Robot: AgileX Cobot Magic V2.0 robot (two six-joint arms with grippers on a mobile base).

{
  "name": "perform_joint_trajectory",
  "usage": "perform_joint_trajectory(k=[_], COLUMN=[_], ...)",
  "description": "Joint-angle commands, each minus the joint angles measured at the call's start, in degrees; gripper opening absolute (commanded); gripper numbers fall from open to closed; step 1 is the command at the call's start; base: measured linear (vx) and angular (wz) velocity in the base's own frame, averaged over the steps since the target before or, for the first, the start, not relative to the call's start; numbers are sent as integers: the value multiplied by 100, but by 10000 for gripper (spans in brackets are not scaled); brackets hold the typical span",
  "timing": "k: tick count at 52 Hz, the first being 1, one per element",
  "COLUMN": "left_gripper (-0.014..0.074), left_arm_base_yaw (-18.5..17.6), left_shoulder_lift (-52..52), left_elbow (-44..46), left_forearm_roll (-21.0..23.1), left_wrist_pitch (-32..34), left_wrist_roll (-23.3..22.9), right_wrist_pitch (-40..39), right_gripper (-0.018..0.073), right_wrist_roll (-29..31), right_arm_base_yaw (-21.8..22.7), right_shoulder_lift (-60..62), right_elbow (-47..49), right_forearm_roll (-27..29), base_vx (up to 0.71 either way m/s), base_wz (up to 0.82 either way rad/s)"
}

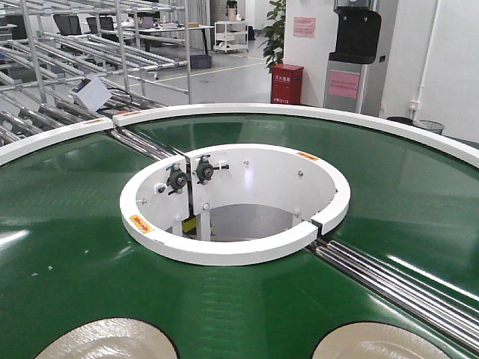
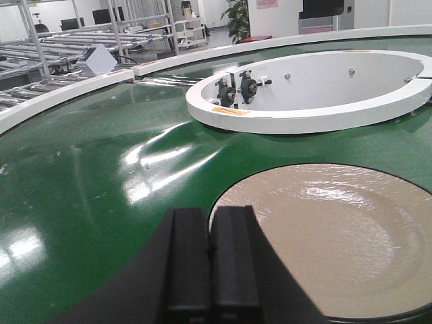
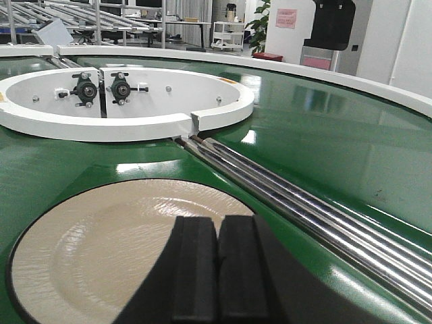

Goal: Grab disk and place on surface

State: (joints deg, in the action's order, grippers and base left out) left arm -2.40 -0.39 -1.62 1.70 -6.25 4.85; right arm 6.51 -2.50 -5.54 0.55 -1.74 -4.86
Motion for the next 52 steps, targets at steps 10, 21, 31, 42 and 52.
perform_joint_trajectory(k=[10, 21, 31, 42, 52], left_gripper=[1, 1, 1, 1, 1], left_arm_base_yaw=[3, 3, 3, 3, 3], left_shoulder_lift=[-104, -104, -104, -104, -78], left_elbow=[-73, -73, -73, -6, 338], left_forearm_roll=[-4, -4, -4, -4, 340], left_wrist_pitch=[461, 461, 461, 795, 2726], left_wrist_roll=[-21, -21, -21, -21, -485], right_wrist_pitch=[-484, -484, -484, -805, -2347], right_gripper=[-9, -9, -9, -9, -9], right_wrist_roll=[22, 22, 22, 36, 187], right_arm_base_yaw=[18, 18, 18, 18, 18], right_shoulder_lift=[68, 68, 68, 68, 68], right_elbow=[-105, -105, -105, -105, 420], right_forearm_roll=[-71, -71, -71, -77, 129], base_vx=[0, 0, 0, 0, 0], base_wz=[0, 0, 0, 0, 0])
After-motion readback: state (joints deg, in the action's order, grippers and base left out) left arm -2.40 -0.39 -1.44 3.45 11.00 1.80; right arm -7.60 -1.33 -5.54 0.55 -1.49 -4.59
